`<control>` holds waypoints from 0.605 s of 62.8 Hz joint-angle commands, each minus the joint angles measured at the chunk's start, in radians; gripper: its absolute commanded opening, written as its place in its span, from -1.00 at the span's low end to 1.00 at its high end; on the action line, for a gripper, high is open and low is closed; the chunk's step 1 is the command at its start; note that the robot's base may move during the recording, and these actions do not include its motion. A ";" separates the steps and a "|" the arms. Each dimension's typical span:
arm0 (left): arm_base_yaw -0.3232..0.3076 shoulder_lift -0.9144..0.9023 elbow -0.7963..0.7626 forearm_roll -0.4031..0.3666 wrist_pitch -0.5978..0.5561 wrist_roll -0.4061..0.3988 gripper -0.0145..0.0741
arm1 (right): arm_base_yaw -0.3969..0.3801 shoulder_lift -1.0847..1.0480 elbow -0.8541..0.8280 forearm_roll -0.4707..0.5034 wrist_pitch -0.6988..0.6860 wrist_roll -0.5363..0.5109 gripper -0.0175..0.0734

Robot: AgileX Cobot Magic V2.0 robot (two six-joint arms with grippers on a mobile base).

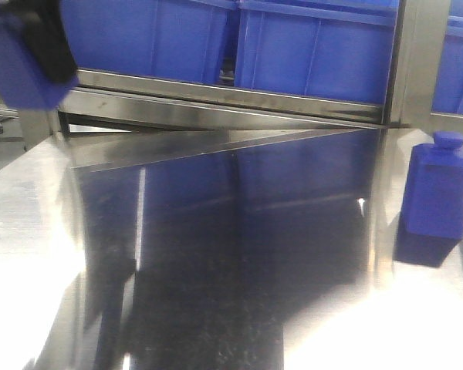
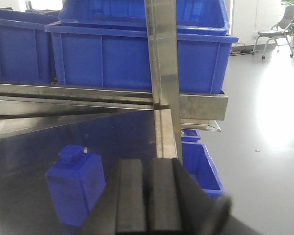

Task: Pick and sort blue part to right shelf
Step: 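Lift the blue part off the table with the left gripper, then move the right gripper down toward the other blue part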

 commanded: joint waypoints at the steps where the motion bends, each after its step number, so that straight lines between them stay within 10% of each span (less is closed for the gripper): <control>1: -0.007 -0.127 0.032 0.010 -0.102 -0.001 -0.17 | -0.004 -0.015 -0.024 0.005 -0.104 -0.002 -0.55; 26: -0.005 -0.399 0.231 -0.013 -0.255 -0.001 -0.17 | 0.000 0.034 -0.215 0.006 0.048 -0.002 -0.49; 38: -0.005 -0.491 0.306 -0.024 -0.288 0.000 -0.17 | 0.058 0.207 -0.391 0.009 0.123 -0.002 0.53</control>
